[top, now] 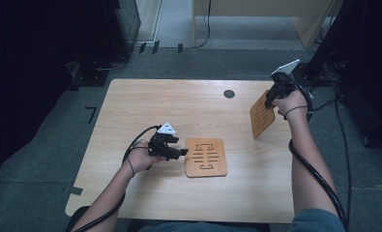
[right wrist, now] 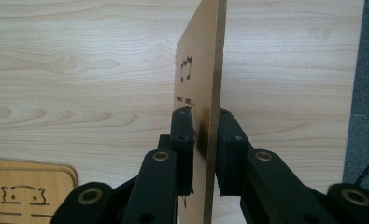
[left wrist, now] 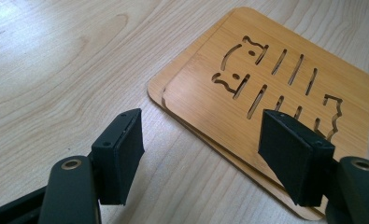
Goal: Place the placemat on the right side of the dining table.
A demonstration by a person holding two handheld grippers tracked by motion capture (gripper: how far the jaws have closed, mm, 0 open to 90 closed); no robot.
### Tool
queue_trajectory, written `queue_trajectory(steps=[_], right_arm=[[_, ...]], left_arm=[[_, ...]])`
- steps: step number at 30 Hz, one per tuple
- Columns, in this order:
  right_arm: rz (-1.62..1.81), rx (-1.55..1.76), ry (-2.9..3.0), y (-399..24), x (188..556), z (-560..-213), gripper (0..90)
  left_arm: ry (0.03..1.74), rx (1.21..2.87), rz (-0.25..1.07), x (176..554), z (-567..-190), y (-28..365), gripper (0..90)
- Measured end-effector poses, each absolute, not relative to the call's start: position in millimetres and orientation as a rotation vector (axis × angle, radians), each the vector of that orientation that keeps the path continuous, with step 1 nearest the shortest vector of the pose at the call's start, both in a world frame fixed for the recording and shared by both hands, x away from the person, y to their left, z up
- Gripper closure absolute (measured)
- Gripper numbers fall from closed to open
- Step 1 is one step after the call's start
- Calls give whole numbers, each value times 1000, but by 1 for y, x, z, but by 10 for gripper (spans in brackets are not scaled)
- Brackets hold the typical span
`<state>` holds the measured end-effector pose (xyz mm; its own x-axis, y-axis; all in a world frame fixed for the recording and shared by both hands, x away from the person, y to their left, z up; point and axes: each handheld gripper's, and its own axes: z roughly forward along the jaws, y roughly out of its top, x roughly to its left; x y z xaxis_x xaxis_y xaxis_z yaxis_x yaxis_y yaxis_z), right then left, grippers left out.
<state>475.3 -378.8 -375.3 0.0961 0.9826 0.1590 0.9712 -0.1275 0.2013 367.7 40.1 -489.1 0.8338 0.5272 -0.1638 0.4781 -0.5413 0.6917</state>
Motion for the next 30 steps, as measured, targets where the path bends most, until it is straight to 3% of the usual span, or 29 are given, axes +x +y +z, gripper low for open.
queue_trajectory(steps=[30], right_arm=[[402,2305,1980,-403,465,-396,719]], left_arm=[[721,2243,90,367,-489,39,299]])
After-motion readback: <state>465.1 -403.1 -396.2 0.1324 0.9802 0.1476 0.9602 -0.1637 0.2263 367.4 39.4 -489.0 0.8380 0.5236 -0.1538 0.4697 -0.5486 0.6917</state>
